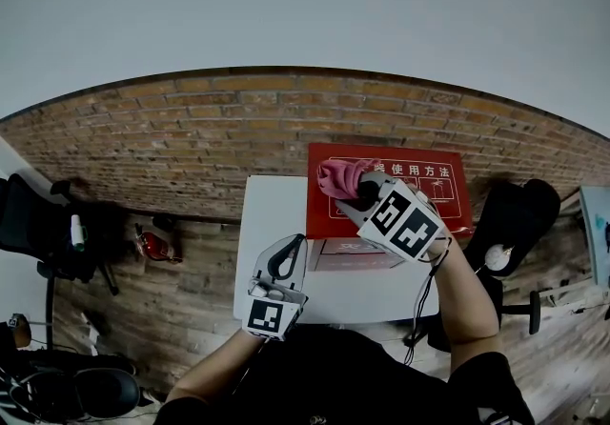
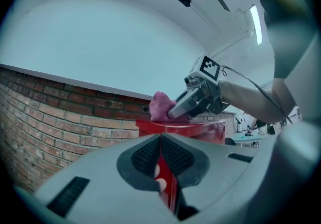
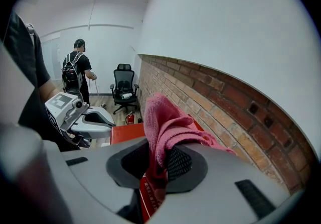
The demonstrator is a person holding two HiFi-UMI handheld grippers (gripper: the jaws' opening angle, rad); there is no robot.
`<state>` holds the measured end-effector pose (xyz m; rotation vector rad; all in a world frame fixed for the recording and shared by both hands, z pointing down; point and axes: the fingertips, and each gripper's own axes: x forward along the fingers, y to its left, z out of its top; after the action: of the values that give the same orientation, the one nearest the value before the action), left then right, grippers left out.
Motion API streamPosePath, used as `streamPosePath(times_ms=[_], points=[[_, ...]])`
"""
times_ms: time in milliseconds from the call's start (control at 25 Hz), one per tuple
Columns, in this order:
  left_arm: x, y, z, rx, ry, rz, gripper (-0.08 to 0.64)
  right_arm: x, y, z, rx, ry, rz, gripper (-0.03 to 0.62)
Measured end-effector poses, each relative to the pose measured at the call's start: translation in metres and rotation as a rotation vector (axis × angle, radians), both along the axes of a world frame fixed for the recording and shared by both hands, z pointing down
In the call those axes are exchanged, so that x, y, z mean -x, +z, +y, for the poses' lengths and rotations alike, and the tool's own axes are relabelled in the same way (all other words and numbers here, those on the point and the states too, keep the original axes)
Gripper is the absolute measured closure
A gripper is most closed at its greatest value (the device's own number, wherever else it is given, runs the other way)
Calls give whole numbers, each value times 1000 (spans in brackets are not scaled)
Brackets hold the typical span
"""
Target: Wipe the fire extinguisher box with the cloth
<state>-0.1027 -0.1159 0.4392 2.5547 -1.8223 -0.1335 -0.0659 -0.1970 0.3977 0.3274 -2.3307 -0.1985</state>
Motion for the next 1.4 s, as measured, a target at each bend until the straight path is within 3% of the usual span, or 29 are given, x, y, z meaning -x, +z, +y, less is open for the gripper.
streamPosePath(times_ms=[1400], points=[[-1, 0, 1, -17, -36, -38, 523, -97, 1, -27, -7, 193, -21, 518]])
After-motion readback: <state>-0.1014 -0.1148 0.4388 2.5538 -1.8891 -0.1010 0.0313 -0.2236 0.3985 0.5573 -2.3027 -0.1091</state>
